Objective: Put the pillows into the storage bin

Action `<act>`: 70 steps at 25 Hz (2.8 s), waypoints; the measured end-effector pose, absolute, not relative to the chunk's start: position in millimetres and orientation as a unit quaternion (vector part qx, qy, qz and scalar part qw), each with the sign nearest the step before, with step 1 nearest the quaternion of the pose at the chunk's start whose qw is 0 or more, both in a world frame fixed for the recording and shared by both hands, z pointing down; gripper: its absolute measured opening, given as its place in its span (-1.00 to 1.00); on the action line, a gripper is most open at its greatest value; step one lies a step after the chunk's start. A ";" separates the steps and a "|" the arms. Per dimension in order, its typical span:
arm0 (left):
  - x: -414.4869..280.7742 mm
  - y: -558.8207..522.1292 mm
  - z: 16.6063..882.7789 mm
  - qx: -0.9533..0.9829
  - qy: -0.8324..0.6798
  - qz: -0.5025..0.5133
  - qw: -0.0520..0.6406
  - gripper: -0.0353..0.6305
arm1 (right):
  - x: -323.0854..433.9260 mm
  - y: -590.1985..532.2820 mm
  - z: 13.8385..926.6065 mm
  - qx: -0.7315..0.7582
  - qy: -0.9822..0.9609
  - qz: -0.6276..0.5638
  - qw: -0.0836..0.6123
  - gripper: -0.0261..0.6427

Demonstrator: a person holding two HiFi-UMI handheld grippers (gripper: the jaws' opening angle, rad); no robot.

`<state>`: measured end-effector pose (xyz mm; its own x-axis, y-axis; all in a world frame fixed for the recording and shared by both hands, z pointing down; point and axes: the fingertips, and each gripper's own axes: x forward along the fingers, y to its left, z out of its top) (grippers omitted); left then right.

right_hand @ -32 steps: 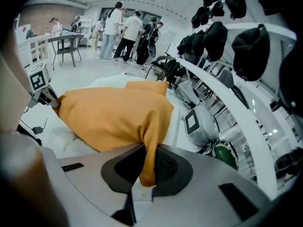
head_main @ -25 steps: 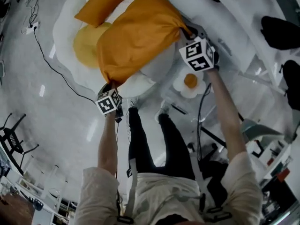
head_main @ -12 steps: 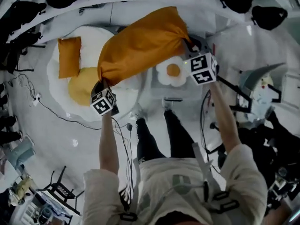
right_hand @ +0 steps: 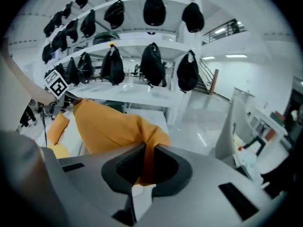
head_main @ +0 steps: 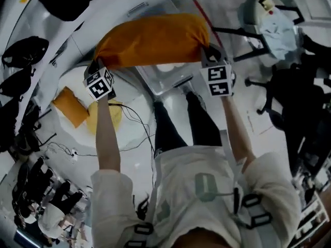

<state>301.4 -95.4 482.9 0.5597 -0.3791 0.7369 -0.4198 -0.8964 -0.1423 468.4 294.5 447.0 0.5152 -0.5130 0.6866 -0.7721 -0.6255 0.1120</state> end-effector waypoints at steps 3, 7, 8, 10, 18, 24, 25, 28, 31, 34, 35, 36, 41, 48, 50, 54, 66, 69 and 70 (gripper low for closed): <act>362.7 -80.8 487.7 0.893 -0.165 0.417 -0.021 -0.81 | 444.5 336.1 461.7 0.867 -0.311 0.354 0.160 -0.82; 430.7 -55.7 496.1 0.908 -0.091 0.407 -0.051 -0.82 | 396.5 368.8 478.4 0.884 -0.233 0.389 0.117 -0.82; 444.2 -51.1 495.3 0.911 -0.075 0.402 -0.060 -0.82 | 385.4 370.2 482.2 0.887 -0.218 0.392 0.107 -0.82; 468.1 -43.5 492.0 0.916 -0.043 0.391 -0.084 -0.82 | 365.2 368.6 488.7 0.896 -0.186 0.394 0.085 -0.82; 533.2 -54.1 529.1 0.894 0.000 0.394 -0.211 -0.66 | 306.4 311.8 576.6 0.875 -0.143 0.461 0.038 -0.66; 502.7 -45.5 546.3 0.894 -0.021 0.397 -0.207 -0.54 | 290.9 271.6 609.0 0.855 -0.153 0.495 -0.017 0.00; 498.2 -40.5 545.8 0.892 -0.015 0.400 -0.210 -0.54 | 298.5 273.7 605.6 0.858 -0.150 0.490 -0.022 0.00; 484.0 -41.3 545.7 0.891 -0.014 0.412 -0.191 -0.53 | 313.3 277.8 595.4 0.864 -0.147 0.481 -0.012 0.00; 475.6 -32.2 557.7 0.896 -0.003 0.412 -0.164 -0.53 | 322.9 291.4 589.4 0.867 -0.138 0.479 0.015 0.00; 473.3 -31.9 559.8 0.901 -0.007 0.410 -0.140 -0.52 | 335.1 288.6 583.7 0.871 -0.145 0.468 0.031 0.00; 472.7 -32.5 558.9 0.903 -0.013 0.411 -0.128 -0.52 | 339.3 286.7 581.3 0.872 -0.150 0.464 0.036 0.00; 472.4 -32.5 556.5 0.904 -0.021 0.411 -0.116 -0.52 | 344.4 285.8 578.3 0.874 -0.156 0.459 0.041 0.00; 465.2 -42.4 516.4 0.916 -0.067 0.388 -0.078 -0.52 | 378.8 270.0 541.9 0.880 -0.213 0.419 0.063 0.00; 390.1 -84.6 432.9 0.927 -0.166 0.335 -0.011 -0.53 | 402.4 193.5 443.3 0.862 -0.378 0.324 0.095 0.00; 357.9 -108.3 411.7 0.928 -0.199 0.313 0.010 -0.53 | 397.5 152.6 415.6 0.849 -0.427 0.296 0.098 0.00; 255.3 -161.3 380.9 0.904 -0.327 0.268 0.070 -0.53 | 359.4 50.3 375.1 0.775 -0.566 0.257 0.116 0.00; -91.1 -251.6 413.8 0.769 -0.582 0.207 0.164 -0.38 | 118.9 -190.5 369.3 0.561 -0.790 0.124 0.213 0.00; -139.2 -283.1 439.3 0.753 -0.600 0.204 0.178 -0.38 | 61.8 -251.7 394.4 0.519 -0.813 0.108 0.241 0.00; -152.5 -296.4 450.0 0.749 -0.604 0.205 0.181 -0.37 | 43.9 -272.7 406.3 0.507 -0.818 0.102 0.252 0.00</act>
<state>-152.5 -296.4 450.0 0.1859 -0.8307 0.5248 -0.9786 -0.2045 0.0229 43.9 -272.7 406.3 -0.3598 -0.7774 0.5160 -0.8806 0.4657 0.0876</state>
